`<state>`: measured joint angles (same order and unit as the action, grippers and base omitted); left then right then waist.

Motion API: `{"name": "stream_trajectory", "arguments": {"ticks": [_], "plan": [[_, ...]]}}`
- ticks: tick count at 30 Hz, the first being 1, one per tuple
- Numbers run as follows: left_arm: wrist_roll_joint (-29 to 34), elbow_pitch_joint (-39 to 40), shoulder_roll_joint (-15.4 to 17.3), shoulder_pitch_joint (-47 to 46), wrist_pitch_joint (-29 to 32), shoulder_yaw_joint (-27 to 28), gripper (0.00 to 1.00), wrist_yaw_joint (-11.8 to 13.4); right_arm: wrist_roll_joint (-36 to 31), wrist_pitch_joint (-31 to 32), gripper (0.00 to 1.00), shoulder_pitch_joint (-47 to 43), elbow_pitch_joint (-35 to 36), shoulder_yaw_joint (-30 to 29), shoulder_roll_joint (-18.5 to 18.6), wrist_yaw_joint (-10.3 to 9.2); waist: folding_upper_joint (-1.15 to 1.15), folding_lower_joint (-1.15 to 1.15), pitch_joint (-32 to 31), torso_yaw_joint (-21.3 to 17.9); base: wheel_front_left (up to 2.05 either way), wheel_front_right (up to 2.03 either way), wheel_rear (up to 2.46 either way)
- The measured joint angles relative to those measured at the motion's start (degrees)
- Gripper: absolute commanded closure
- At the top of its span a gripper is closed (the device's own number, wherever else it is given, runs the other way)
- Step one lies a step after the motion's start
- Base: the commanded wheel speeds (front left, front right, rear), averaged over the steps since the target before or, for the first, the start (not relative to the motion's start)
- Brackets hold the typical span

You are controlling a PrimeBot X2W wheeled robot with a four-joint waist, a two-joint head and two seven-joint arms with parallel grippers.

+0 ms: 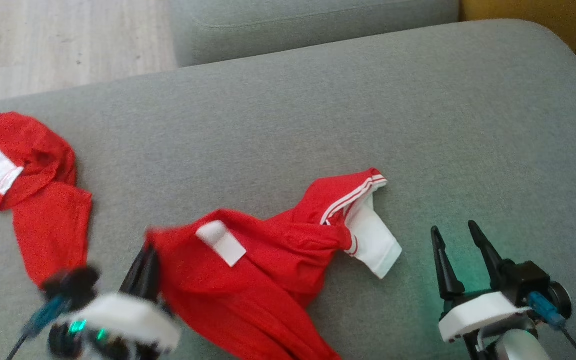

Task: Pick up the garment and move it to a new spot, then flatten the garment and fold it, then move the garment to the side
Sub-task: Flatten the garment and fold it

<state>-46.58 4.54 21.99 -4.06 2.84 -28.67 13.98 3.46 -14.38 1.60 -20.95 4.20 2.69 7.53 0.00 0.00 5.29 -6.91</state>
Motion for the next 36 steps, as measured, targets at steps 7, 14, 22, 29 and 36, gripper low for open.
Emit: {"name": "stream_trajectory", "arguments": {"ticks": [7, 14, 22, 29, 36], "plan": [[-11.5, 2.9, 0.9, 16.0, -1.0, 5.1, 1.00, -1.4, 0.0, 0.0, 0.00, -0.2, 0.0, -0.6, 0.0, 0.00, 0.00, 0.00, -0.7, 2.4, 0.00, 0.00, 0.00], [-13.8, -3.4, -1.2, 17.3, -2.7, 5.9, 0.00, -2.9, 0.0, 0.0, 0.00, -0.7, -0.2, -0.6, 0.0, 0.00, 0.00, 0.00, -0.8, 4.4, 0.00, 0.00, 0.00], [-6.1, -5.0, 2.7, 17.3, -3.3, 4.4, 0.00, 1.1, 0.0, 0.0, 0.00, -0.8, -0.3, -0.5, 0.0, 0.00, 0.00, 0.00, -1.2, 3.8, 0.00, 0.00, 0.00], [-2.4, 3.7, 3.5, 9.2, -1.1, 2.0, 0.00, 2.1, 0.0, 0.0, 0.00, -0.8, -0.2, 0.2, 0.0, 0.00, 0.00, 0.00, -0.5, 2.9, 0.00, 0.00, 0.00], [1.1, -9.0, 1.1, -5.0, 5.8, -3.3, 0.00, 1.1, 0.0, 0.0, 0.00, -0.4, -0.1, 1.9, 0.0, 0.00, 0.00, -0.01, 1.0, 0.6, 0.00, 0.00, 0.00]]}}
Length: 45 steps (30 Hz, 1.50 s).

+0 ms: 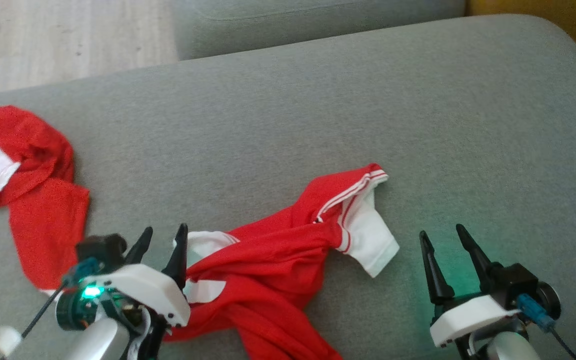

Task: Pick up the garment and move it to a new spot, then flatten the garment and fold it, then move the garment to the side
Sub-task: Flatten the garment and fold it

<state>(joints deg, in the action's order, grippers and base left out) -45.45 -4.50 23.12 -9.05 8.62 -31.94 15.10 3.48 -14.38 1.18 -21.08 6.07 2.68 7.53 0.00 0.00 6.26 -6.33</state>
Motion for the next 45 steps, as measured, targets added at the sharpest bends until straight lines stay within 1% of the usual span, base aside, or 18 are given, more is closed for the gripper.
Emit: {"name": "stream_trajectory", "arguments": {"ticks": [3, 4, 10, 11, 12, 14, 18, 20, 22, 27, 32, 35, 39, 45], "plan": [[0.1, -5.3, -0.3, -2.0, 2.5, -1.1, 0.00, -0.9, 0.1, 0.0, 0.00, 0.4, -0.1, 0.0, 0.0, 0.00, 0.00, 0.00, 0.3, -1.5, 0.00, 0.00, 0.00], [0.1, -5.3, -0.3, -2.0, 2.5, -1.1, 0.00, -0.9, 0.1, 0.0, 0.00, 0.4, -0.1, 0.0, 0.0, 0.00, 0.00, 0.00, 0.3, -1.5, 0.00, 0.00, 0.00], [-1.8, -10.5, -0.3, -3.1, 8.1, -3.8, 0.00, -6.1, 0.0, 0.0, 0.00, 0.4, -0.2, -0.8, 0.0, 0.00, 0.00, 0.00, 0.2, -2.8, 0.00, 0.00, 0.00], [-2.9, -10.6, -0.4, -3.2, 8.7, -3.9, 0.11, -7.2, 0.0, 0.0, 0.00, 0.4, -0.3, -0.8, 0.0, 0.00, 0.00, 0.00, 0.1, -2.9, 0.00, 0.00, 0.00], [-4.1, -10.6, -0.7, -3.2, 9.0, -3.9, 0.44, -8.3, 0.0, 0.0, 0.00, 0.4, -0.3, -0.8, 0.0, 0.00, 0.00, 0.00, 0.0, -2.9, 0.00, 0.00, 0.00], [-5.4, -10.5, -1.4, -3.5, 9.3, -4.1, 1.00, -10.0, 0.1, 0.0, 0.00, 0.4, -0.3, -0.8, 0.0, 0.00, 0.00, 0.00, -0.2, -2.8, 0.00, 0.00, 0.00], [-6.5, -11.3, -3.3, -3.8, 8.3, -4.4, 1.00, -12.1, 0.1, 0.0, 0.00, 0.4, -0.5, -0.7, 0.0, 0.00, 0.00, 0.00, -0.9, -2.5, 0.00, 0.00, 0.00], [-6.8, -11.6, -4.0, -4.1, 6.8, -3.9, 1.00, -12.2, 0.1, 0.0, 0.00, 0.4, -0.9, -0.7, 0.0, 0.00, 0.00, 0.00, -1.4, -2.4, 0.00, 0.00, 0.00], [-7.3, -10.8, -4.6, -5.2, 5.4, -3.1, 1.00, -13.0, 0.1, 0.0, 0.00, 0.4, -1.0, -0.8, 0.0, 0.00, 0.00, 0.00, -2.1, -2.4, 0.00, 0.00, 0.00], [-6.4, -3.6, -4.2, -11.0, 3.1, -0.8, 1.00, -13.1, 0.1, 0.0, 0.00, 0.3, -1.0, -1.1, 0.0, 0.00, 0.00, 0.01, -3.9, -2.6, 0.00, 0.00, 0.00], [-6.5, 7.1, -2.5, -14.2, 5.9, 0.3, 1.00, -13.1, 1.5, 0.0, 0.00, -0.1, -1.0, -1.4, 0.0, 0.00, 0.00, 0.01, -5.5, -3.8, 0.00, 0.00, 0.00], [-6.7, 13.1, -0.7, -14.2, 8.0, 0.6, 1.00, -12.0, 2.1, 0.0, 0.00, -1.3, -1.2, -1.4, 0.0, 0.00, 0.00, 0.01, -6.4, -4.7, 0.00, 0.00, 0.00], [-6.2, 20.7, 0.9, -14.1, 9.6, 0.6, 1.00, -10.0, 2.6, 0.0, 0.00, -2.3, -1.2, -2.3, 0.0, 0.00, 0.00, 0.01, -7.4, -6.0, 0.00, 0.00, 0.00], [-2.9, 30.0, 3.4, -12.4, 10.6, 0.3, 1.00, -7.5, 2.6, 0.0, 0.00, -3.5, -1.0, -4.0, 0.0, 0.00, 0.00, 0.01, -9.1, -7.1, 0.00, 0.00, 0.00]]}}
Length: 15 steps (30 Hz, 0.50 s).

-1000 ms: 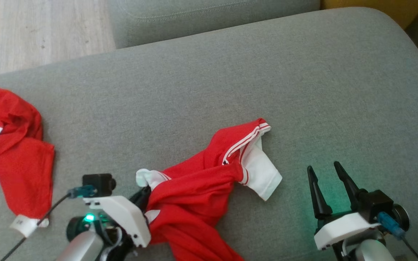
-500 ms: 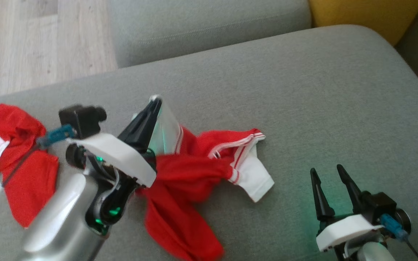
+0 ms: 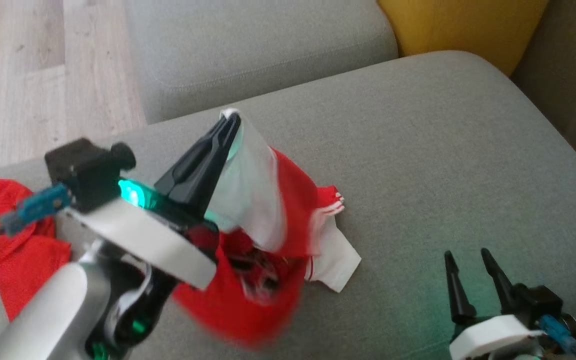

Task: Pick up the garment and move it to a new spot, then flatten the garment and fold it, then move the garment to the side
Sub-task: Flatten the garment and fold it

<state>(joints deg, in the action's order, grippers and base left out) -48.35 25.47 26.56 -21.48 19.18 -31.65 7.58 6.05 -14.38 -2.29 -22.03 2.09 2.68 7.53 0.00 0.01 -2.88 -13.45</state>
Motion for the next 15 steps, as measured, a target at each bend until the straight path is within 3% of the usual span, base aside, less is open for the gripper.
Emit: {"name": "stream_trajectory", "arguments": {"ticks": [4, 8, 13, 15], "plan": [[0.6, 3.5, 0.7, 2.5, 0.5, 0.0, 1.00, 2.0, 0.0, 0.0, 0.00, -1.0, 0.2, -1.1, 0.0, 0.00, 0.00, 0.00, -0.9, 0.1, 0.00, 0.00, 0.00], [1.0, 1.6, 1.6, 3.2, 0.3, 0.8, 1.00, 2.8, 0.0, 0.0, 0.00, -1.0, 0.7, -1.2, 0.0, 0.00, 0.00, 0.00, -0.9, 0.4, 0.00, 0.00, 0.00], [3.0, -7.3, 1.6, 1.0, -2.3, 2.8, 1.00, 3.0, 0.0, 0.0, 0.00, -0.8, 1.0, -0.7, 0.0, 0.00, 0.00, 0.00, 0.1, 0.2, 0.00, 0.00, 0.00], [4.3, -14.9, 1.1, -3.7, -3.8, 3.4, 1.00, 1.9, 0.0, 0.0, 0.00, -0.4, 1.0, 0.2, 0.0, 0.00, 0.00, 0.00, 1.3, -0.1, 0.00, 0.00, 0.00]]}}
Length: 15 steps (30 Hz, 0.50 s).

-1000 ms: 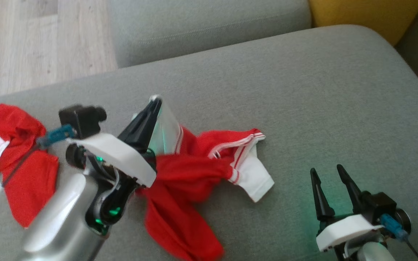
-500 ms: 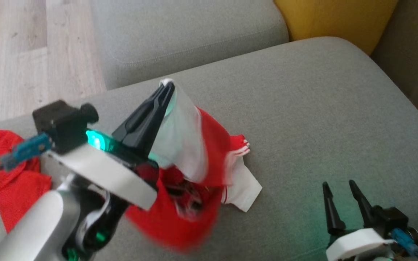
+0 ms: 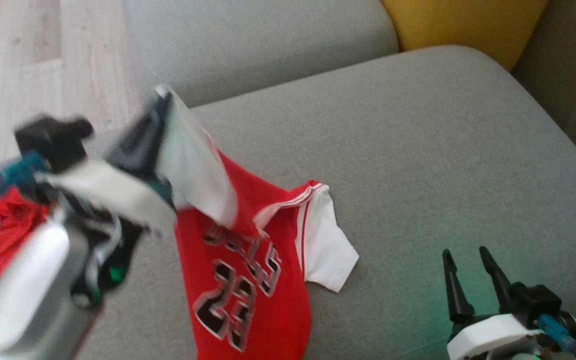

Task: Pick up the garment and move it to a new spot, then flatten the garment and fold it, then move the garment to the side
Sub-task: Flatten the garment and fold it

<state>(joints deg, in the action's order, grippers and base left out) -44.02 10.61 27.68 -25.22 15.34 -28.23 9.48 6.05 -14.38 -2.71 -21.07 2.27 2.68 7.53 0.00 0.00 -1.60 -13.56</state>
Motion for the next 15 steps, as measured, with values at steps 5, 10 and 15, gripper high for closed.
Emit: {"name": "stream_trajectory", "arguments": {"ticks": [5, 10, 15], "plan": [[2.7, -11.7, -0.8, -8.3, -2.8, 0.6, 1.00, -1.7, 0.0, 0.0, 0.00, 1.3, -0.1, 1.6, 0.0, 0.00, 0.00, -0.01, 1.8, -1.1, 0.00, 0.00, 0.00], [7.0, -24.8, -1.2, -18.4, -8.1, 0.9, 1.00, -4.7, 0.6, 0.0, 0.00, 4.5, -0.2, 3.1, 0.0, 0.00, 0.00, -0.01, 4.3, -3.7, 0.00, 0.00, 0.00], [9.8, -36.1, -1.3, -25.8, -12.4, 1.7, 1.00, -5.8, 1.1, 0.0, 0.00, 5.4, -0.5, 4.5, 0.0, 0.00, 0.00, -0.01, 6.8, -6.7, 0.00, 0.00, 0.00]]}}
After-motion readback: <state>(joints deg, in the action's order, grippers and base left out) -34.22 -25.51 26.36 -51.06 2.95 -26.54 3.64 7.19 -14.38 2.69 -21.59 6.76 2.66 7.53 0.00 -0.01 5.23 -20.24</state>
